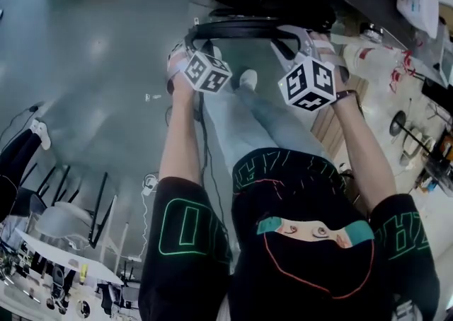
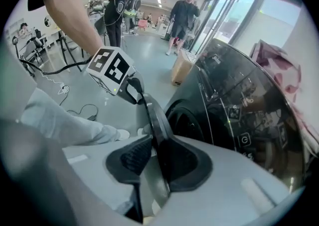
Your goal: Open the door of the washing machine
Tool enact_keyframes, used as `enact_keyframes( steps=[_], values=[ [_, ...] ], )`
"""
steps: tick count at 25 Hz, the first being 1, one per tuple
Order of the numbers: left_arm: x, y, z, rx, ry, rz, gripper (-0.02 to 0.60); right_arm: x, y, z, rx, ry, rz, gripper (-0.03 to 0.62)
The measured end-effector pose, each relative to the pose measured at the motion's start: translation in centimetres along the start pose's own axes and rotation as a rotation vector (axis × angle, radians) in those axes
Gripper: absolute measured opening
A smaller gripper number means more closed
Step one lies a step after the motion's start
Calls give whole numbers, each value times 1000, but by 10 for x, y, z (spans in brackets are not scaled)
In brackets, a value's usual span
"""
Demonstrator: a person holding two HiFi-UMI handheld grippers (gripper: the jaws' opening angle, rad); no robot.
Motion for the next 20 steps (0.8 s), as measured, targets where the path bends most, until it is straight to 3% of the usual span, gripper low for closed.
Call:
enact_keyframes(
  steps=[10,20],
  values=[
    [36,45,67,156,-69,41,163,21,15,-46,75,3,83,118],
    [53,63,131,279,-108,-6,155,36,38,-72,184,-82,135,123]
  ],
)
Point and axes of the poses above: the fingertips, and each gripper's own axes: x backward along the fingers, z to its right, y out of its underside, the point moved 9 cm from there along x, backward along the fingers, and after that the axes turned 2 degrees about x, right-handed, at the moved point
